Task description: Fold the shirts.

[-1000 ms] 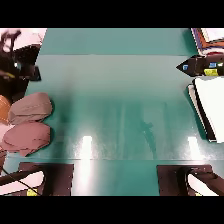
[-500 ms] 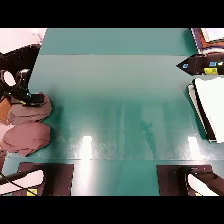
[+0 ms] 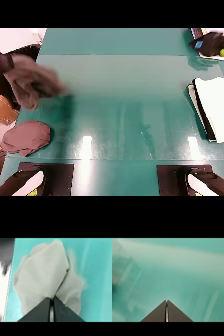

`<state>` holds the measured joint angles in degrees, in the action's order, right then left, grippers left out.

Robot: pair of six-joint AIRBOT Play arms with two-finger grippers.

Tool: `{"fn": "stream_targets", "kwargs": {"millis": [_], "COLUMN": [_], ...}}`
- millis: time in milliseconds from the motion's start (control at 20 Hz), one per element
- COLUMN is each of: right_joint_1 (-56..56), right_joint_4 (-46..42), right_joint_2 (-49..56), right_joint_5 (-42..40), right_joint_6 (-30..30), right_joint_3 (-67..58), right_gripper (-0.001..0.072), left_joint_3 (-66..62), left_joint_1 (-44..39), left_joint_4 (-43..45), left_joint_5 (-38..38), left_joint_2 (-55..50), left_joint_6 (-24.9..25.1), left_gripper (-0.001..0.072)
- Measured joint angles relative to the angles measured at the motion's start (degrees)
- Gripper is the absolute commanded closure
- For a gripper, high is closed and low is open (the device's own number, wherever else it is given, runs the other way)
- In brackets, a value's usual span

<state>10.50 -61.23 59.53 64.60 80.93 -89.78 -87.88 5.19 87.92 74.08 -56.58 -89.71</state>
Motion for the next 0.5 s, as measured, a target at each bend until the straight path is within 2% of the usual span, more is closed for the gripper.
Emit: {"fn": "stream_targets", "kwargs": {"millis": [250,450,500], "right_joint_1": [0.00,0.00,0.00], "right_joint_4": [-0.28,-0.33,-0.35], "right_joint_2": [-0.02,-0.02,-0.02], "right_joint_5": [-1.49,-1.20,-0.72], "right_joint_6": [0.00,0.00,0.00], "right_joint_3": [-7.67,-10.84,-11.23], "right_gripper": [0.0692,0.0692,0.0692], "left_joint_3": [-10.03,-11.82,-12.02], "left_joint_1": [-17.07,-33.07,-36.63], "left_joint_4": [-2.03,-2.49,-2.60], "left_joint_5": [1.97,1.22,0.66], "left_joint_2": [1.64,-6.43,-9.31], "left_joint_6": [0.07,0.17,0.52], "left_gripper": [0.0683,0.0678,0.0648]}}
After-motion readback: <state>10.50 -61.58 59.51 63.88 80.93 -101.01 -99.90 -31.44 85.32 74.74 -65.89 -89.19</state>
